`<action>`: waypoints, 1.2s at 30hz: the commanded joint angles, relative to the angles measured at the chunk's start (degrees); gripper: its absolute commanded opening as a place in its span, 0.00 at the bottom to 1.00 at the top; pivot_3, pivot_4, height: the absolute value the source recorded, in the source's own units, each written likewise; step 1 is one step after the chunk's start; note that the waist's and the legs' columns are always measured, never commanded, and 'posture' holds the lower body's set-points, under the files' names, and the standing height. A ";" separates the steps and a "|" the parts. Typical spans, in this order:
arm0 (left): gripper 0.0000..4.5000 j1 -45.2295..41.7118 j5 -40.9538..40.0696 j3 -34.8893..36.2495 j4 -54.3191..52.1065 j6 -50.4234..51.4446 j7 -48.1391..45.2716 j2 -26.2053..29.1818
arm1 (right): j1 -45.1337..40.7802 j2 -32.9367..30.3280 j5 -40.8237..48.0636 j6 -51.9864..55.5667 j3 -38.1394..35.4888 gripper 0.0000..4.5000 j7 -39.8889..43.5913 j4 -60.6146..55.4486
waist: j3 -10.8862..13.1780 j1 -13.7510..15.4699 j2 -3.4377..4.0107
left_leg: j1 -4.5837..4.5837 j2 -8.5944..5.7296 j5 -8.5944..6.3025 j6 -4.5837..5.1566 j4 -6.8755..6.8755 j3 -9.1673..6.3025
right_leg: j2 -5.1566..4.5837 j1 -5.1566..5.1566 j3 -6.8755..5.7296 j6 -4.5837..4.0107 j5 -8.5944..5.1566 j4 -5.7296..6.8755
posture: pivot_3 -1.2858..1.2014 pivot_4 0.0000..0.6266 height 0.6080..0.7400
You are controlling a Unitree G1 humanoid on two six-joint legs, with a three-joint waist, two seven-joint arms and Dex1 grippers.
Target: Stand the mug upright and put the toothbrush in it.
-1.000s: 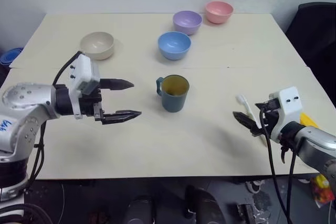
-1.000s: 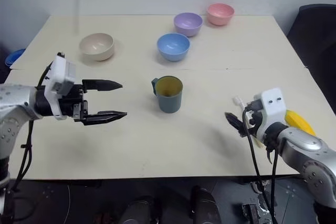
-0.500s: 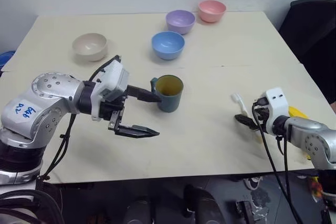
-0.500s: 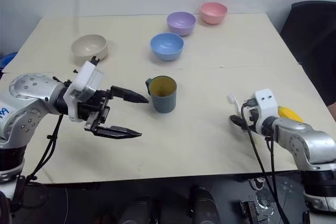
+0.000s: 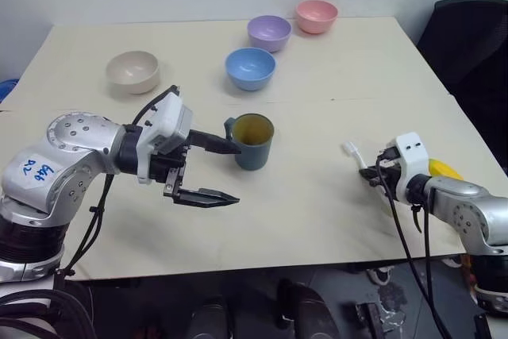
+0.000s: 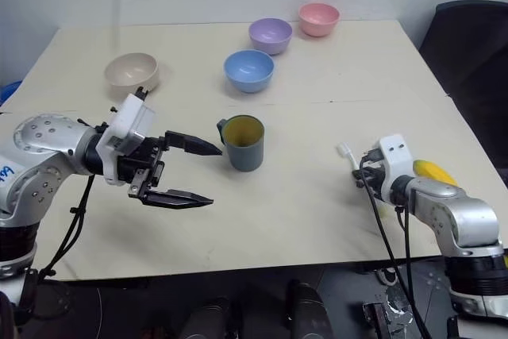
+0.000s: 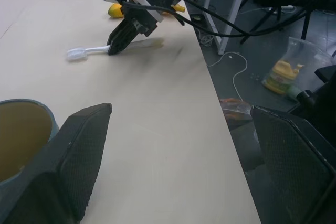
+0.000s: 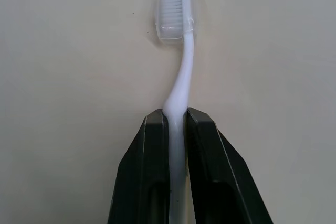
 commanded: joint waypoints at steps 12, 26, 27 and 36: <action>1.00 10.70 -6.67 23.67 0.82 8.87 12.47 3.87 | -36.74 40.38 1.88 -20.49 1.48 0.03 -9.41 9.99 | 0.04 -1.57 0.07 | -0.01 0.07 -0.08 -0.26 -0.01 -0.24 | 0.10 -0.31 0.23 -0.28 -0.15 0.39 | 0.52 0.24 1.00; 1.00 11.27 -10.39 25.38 -2.78 10.03 18.86 4.64 | -32.15 47.04 -5.14 -29.49 8.53 0.03 -4.46 15.81 | 0.00 -1.93 0.00 | 0.00 0.05 -0.09 -0.29 -0.01 -0.44 | 0.13 -0.31 0.39 -0.36 -0.20 0.58 | 0.52 0.24 1.00; 1.00 10.99 -10.21 25.00 -2.50 9.87 18.99 4.63 | -31.09 46.86 -5.75 -29.73 9.21 0.03 -4.15 15.26 | 0.00 -2.00 0.00 | 0.00 0.06 -0.08 -0.32 -0.01 -0.44 | 0.15 -0.32 0.39 -0.38 -0.21 0.58 | 0.52 0.24 1.00; 1.00 7.10 -7.92 21.10 1.65 7.76 18.43 4.52 | -24.20 45.25 -5.44 -28.26 9.50 0.52 -2.47 10.52 | -0.01 -2.49 0.00 | 0.04 0.10 -0.05 -0.42 -0.02 -0.41 | 0.22 -0.33 0.42 -0.44 -0.25 0.63 | 0.52 0.24 1.00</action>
